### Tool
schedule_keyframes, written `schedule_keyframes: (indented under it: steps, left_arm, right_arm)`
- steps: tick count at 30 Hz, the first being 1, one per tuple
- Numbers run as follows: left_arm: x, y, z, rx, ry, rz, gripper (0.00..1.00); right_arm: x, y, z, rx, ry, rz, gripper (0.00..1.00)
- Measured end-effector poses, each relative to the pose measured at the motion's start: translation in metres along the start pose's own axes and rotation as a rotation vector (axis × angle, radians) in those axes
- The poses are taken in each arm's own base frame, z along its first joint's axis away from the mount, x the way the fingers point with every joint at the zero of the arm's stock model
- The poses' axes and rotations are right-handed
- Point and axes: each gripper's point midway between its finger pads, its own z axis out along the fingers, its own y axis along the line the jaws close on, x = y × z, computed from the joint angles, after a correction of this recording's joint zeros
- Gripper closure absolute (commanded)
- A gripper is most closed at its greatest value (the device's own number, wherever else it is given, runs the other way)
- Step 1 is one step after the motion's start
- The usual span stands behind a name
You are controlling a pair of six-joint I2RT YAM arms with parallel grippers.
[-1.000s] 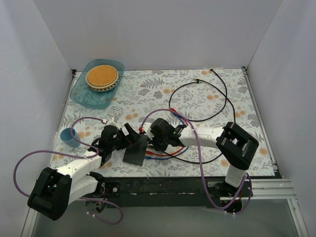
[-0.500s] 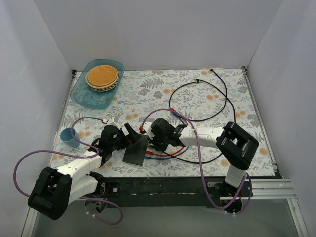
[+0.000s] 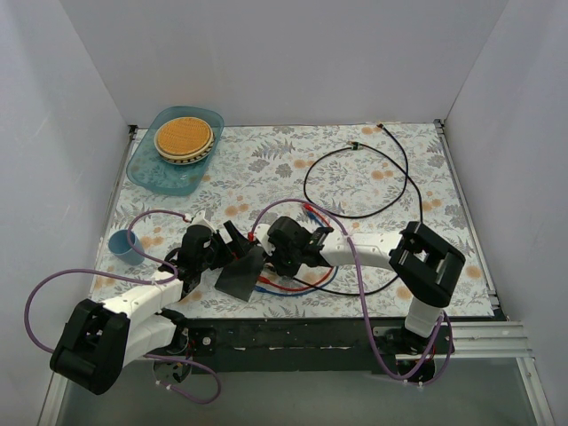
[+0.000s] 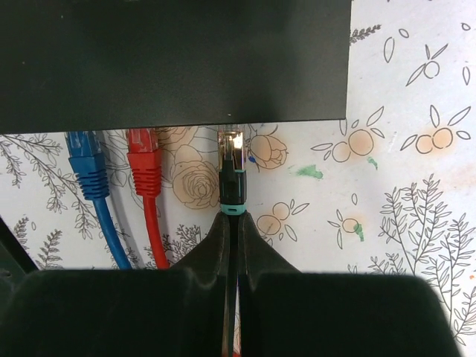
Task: Insert the plug into the switch port
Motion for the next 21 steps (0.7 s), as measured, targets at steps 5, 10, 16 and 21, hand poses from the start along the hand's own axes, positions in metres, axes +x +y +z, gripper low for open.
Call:
schedule_keyframes:
  steps: [5,10,16,21]
  left_arm:
    - [0.0,0.0,0.001,0.004,-0.004,0.001,0.02]
    - [0.0,0.0,0.001,0.008,-0.005,0.001,0.03]
    - [0.0,0.0,0.0,0.01,-0.006,-0.001,0.04]
    - [0.0,0.0,0.0,0.009,-0.006,-0.003,0.04]
  right_arm:
    - [-0.003,0.004,-0.004,-0.007,-0.008,0.004,0.99]
    - [-0.004,0.005,-0.006,-0.009,-0.011,0.014,0.99]
    - [-0.003,0.006,-0.008,-0.01,-0.015,0.033,0.99]
    - [0.0,0.011,-0.013,-0.019,-0.03,0.045,0.99]
